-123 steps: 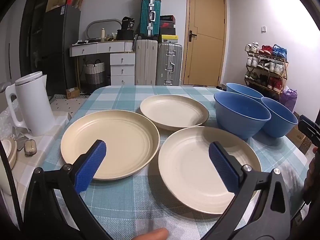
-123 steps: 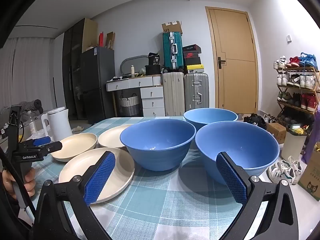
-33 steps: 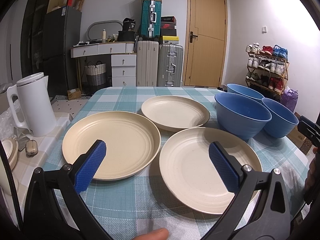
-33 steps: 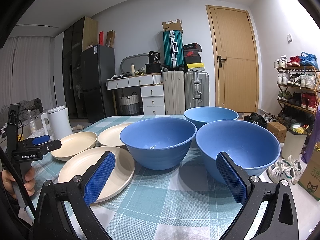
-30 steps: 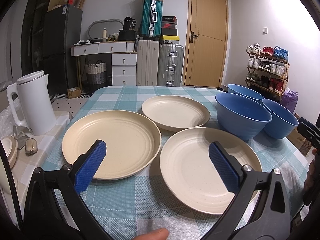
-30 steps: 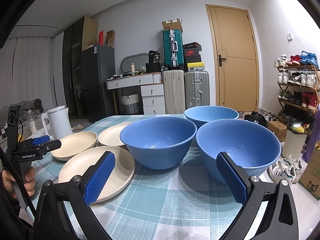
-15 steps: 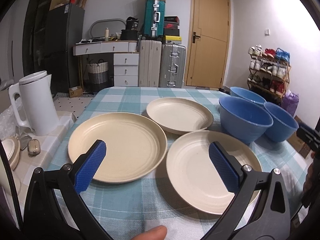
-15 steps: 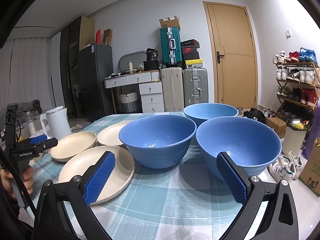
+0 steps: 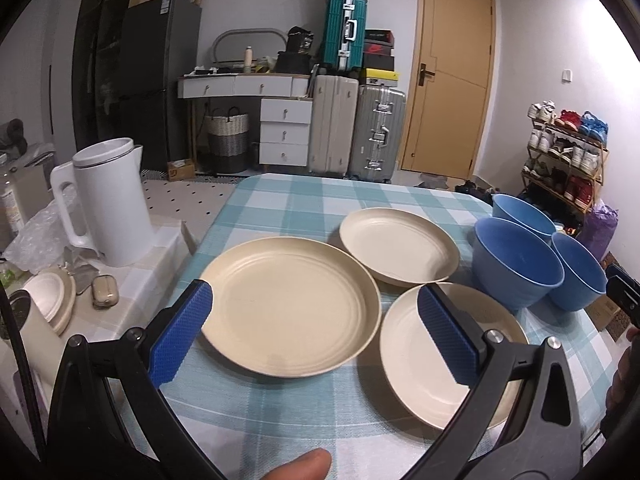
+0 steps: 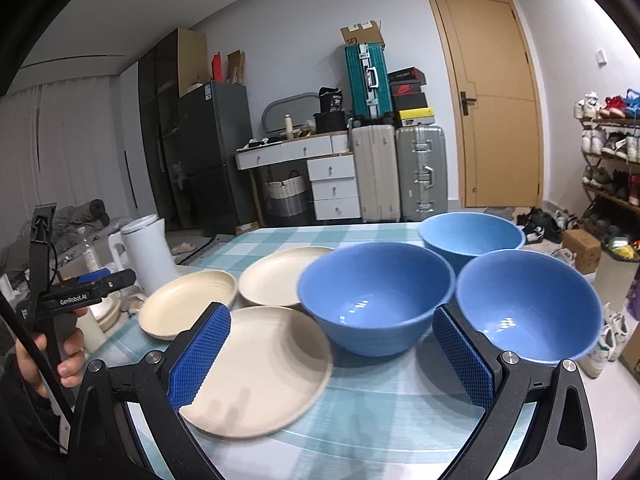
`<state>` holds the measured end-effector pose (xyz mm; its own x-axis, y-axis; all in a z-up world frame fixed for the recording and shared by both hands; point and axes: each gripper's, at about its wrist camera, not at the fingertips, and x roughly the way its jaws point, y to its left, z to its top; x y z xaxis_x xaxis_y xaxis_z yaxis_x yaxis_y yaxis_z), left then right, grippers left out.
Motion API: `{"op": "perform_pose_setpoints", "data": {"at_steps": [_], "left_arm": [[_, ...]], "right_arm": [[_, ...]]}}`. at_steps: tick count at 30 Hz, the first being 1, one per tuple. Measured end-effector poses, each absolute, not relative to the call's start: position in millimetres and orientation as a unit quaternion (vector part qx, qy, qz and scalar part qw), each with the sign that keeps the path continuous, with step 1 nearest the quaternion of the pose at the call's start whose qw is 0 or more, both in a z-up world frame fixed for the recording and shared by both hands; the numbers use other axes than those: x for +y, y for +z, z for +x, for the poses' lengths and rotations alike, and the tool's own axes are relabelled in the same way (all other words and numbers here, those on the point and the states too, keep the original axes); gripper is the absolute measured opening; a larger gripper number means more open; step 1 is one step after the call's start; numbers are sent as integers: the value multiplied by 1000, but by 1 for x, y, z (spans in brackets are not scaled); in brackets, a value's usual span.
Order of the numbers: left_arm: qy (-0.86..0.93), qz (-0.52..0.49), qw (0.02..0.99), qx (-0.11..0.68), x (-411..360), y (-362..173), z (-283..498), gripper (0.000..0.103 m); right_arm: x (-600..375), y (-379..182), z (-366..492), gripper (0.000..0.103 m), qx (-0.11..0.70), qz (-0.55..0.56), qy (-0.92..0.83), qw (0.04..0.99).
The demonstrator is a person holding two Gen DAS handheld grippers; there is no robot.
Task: Organize plates and bowls
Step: 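Move the left tool toward one cream plate while the right tool approaches another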
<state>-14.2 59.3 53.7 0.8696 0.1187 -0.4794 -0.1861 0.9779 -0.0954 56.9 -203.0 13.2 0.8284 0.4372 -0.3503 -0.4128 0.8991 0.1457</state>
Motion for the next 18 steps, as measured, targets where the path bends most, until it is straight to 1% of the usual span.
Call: {"op": "perform_pose_setpoints", "data": {"at_steps": [9,18], "left_arm": [[97,-112,946,288,91,64,-14,102],[127,-142,932,310,126,55,1,102]], "right_arm": [[-156,30,69,103,231,19,260,937],[-106,43,92,103,263,29,297,917]]}}
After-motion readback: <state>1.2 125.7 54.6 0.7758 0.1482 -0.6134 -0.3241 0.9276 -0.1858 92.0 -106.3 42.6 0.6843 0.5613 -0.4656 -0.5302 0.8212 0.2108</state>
